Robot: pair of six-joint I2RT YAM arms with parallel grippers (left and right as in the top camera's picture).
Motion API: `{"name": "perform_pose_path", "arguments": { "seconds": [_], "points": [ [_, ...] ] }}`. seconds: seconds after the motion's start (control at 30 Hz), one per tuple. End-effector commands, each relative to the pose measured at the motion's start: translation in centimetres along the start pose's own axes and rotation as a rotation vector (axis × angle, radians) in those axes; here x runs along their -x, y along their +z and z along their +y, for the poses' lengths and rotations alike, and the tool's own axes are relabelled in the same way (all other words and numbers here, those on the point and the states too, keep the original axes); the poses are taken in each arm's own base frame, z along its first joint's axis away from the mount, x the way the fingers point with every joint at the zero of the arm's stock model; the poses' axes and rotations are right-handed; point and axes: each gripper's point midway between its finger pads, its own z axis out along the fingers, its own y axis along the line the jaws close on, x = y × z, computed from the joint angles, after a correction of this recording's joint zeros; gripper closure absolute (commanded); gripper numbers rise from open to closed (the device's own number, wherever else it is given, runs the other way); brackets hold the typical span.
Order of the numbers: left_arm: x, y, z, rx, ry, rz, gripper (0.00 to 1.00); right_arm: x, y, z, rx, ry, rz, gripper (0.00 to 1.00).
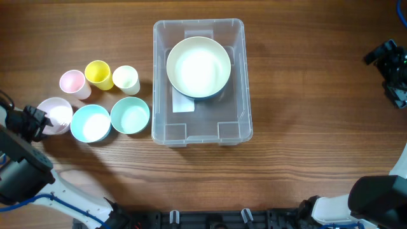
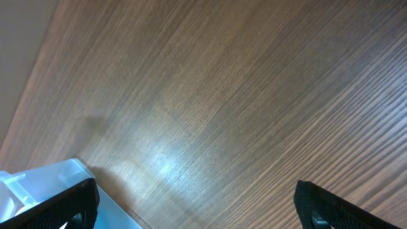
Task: Pack container
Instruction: 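Carry the pink bowl with the left gripper into the bin's near right corner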
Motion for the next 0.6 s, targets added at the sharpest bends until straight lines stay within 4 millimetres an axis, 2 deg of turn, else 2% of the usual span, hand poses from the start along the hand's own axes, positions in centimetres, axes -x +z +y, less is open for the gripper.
{"name": "perform_pose_path", "arguments": {
  "seconds": [0.0,0.07,0.13,0.2,0.3,0.37,0.4,0.43,0.5,0.57],
  "points": [
    [0.2,0.2,0.4,0.050,0.006,-0.009,0.90,0.1,0.5,0.0,-0.001,0.005,0.009,0.00],
    [0.0,0.1,0.9,0.054,-0.030,0.002,0.96,0.2,0.5,0.1,0.002,0.004,0.003,0.00],
    [0.1,-0.5,1.5,0.054,-0.064,-0.001,0.96,0.2,0.5,0.1,0.003,0.004,0.002,0.01],
    [0.4,-2.0,2.2,0.046,-0.116,-0.024,0.96,0.3,0.5,0.1,0.004,0.004,0.000,0.00],
    [1.1,-6.5,3.0,0.010,-0.215,-0.090,0.96,0.3,0.5,0.1,0.004,0.003,0.000,0.01],
    [1.3,-9.7,2.4,-0.054,-0.239,-0.129,0.96,0.3,0.5,0.1,0.004,0.003,0.000,0.00],
    [1.2,-12.2,1.4,-0.113,-0.232,-0.154,0.96,0.3,0.5,0.1,0.004,0.003,0.000,0.01],
    [0.3,-15.4,-0.8,-0.220,-0.196,-0.176,0.96,0.3,0.5,0.1,0.004,0.003,-0.001,0.00],
    [-1.5,-18.7,-4.2,-0.357,-0.069,-0.199,0.96,0.3,0.5,0.2,0.005,0.003,0.000,0.00],
    [-4.6,-21.6,-8.2,-0.461,0.103,-0.225,0.96,0.3,0.5,0.1,0.004,0.003,0.000,0.00]
  ]
}}
